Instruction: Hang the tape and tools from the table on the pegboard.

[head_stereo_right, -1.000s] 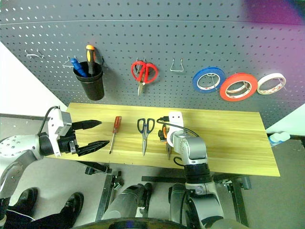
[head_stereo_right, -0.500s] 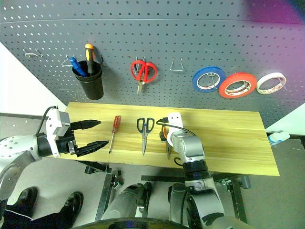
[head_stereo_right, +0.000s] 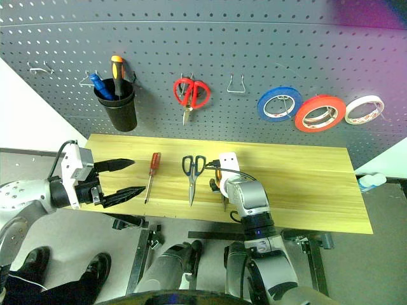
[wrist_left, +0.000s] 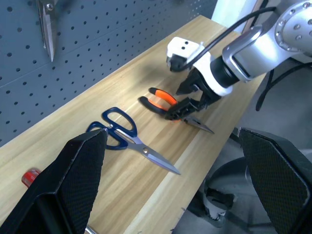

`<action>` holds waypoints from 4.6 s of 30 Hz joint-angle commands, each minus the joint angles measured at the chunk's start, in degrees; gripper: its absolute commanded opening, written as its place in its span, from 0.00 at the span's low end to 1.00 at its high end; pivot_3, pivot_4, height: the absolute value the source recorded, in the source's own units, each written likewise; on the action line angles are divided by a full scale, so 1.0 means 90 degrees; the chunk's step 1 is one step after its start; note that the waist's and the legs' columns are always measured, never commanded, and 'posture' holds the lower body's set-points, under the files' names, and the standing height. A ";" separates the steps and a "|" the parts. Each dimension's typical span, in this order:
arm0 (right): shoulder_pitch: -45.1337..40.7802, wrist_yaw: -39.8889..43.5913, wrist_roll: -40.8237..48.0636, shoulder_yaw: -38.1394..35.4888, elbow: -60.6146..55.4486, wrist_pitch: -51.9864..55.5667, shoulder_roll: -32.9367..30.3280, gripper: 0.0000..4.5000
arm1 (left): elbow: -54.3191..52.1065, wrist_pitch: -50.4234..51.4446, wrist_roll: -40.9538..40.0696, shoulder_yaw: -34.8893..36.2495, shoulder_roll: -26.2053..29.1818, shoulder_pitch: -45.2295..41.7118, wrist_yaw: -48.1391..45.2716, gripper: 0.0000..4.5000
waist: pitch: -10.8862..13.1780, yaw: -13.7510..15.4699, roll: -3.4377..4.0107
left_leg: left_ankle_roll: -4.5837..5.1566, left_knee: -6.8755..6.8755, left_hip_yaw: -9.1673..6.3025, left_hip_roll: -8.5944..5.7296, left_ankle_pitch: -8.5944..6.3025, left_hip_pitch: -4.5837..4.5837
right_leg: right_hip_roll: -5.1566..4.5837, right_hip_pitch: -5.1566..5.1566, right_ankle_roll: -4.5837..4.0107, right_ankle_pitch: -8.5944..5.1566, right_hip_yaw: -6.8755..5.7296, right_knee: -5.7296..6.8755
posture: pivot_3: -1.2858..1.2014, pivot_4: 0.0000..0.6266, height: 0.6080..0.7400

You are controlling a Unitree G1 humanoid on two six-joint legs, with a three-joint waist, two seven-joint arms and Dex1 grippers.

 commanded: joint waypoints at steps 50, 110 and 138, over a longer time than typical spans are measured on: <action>-0.0101 -0.0124 -0.0418 -0.0074 0.0332 -0.0248 0.0291 0.45 | -0.0375 0.0111 -0.0220 0.0052 0.0036 0.0050 0.0137 1.00 | 0.0087 -0.0003 -0.0013 | -0.0007 -0.0031 -0.0001 0.0002 0.0003 -0.0005 | 0.0000 -0.0017 -0.0003 -0.0002 0.0000 -0.0013 | 0.54 0.37 1.00; 0.0277 0.3257 0.3136 -0.1757 -0.3292 -0.4012 -0.1671 0.45 | 0.1407 -0.0602 0.0322 -0.0708 -0.0650 -0.1942 -0.0057 1.00 | -0.0154 -0.0091 -0.0044 | -0.0082 0.0007 0.0006 0.0013 0.0053 -0.0010 | 0.0016 0.0009 -0.0013 0.0016 -0.0008 0.0022 | 0.48 0.09 1.00; -0.2396 0.2535 0.1555 -0.1305 0.1079 -0.7258 -0.0874 0.45 | 0.1030 -0.0520 0.0245 -0.0503 -0.0683 -0.1668 0.0297 1.00 | -0.0537 -0.0380 -0.0039 | -0.0094 0.0019 0.0003 0.0018 0.0064 0.0038 | 0.0033 0.0048 -0.0015 0.0030 0.0001 0.0050 | 0.51 0.06 1.00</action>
